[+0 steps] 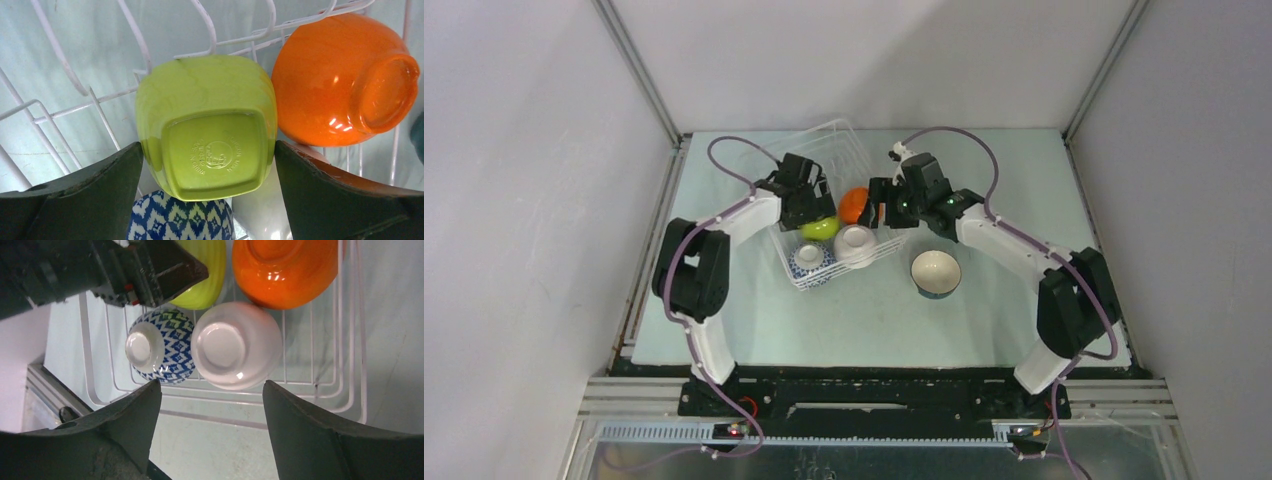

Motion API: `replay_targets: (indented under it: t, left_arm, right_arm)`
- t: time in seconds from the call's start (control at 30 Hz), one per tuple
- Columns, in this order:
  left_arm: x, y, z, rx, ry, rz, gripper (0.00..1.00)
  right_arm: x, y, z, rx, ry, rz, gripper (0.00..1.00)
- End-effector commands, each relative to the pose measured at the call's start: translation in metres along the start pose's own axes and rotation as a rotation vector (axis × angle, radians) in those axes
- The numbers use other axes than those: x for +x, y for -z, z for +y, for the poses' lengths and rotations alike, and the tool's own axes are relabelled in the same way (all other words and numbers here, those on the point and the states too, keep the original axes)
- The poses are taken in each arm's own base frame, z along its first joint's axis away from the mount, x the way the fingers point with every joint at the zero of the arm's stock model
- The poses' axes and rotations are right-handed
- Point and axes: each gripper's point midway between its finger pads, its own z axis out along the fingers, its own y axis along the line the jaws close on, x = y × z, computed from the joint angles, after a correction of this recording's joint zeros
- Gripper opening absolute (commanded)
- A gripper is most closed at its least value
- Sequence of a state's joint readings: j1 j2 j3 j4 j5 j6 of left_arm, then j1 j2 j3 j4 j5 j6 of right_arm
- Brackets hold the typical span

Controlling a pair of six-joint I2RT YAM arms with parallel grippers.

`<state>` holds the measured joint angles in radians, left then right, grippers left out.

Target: Unload the bowls from the dish rack

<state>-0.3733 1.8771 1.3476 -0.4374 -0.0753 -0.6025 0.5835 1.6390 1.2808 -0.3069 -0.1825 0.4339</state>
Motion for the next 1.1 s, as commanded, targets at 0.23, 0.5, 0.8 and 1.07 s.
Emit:
replay_targets:
  t: [0.23, 0.5, 0.8, 1.07]
  left_arm:
    - [0.015, -0.003, -0.005, 0.201, 0.045, 0.029, 0.81]
    - [0.014, 0.005, -0.004, 0.256, 0.066, 0.006, 0.8]
    - [0.014, 0.011, 0.001, 0.304, 0.089, -0.005, 0.8]
    - [0.015, 0.014, 0.002, 0.351, 0.1, -0.008, 0.8]
  right_arm:
    - [-0.026, -0.044, 0.019, -0.15, -0.188, 0.071, 0.77]
    - [-0.037, -0.082, 0.024, -0.183, -0.323, 0.101, 0.66]
    - [-0.03, -0.111, 0.018, -0.173, -0.46, 0.112, 0.58]
    - [-0.026, -0.134, 0.024, -0.208, -0.533, 0.124, 0.56]
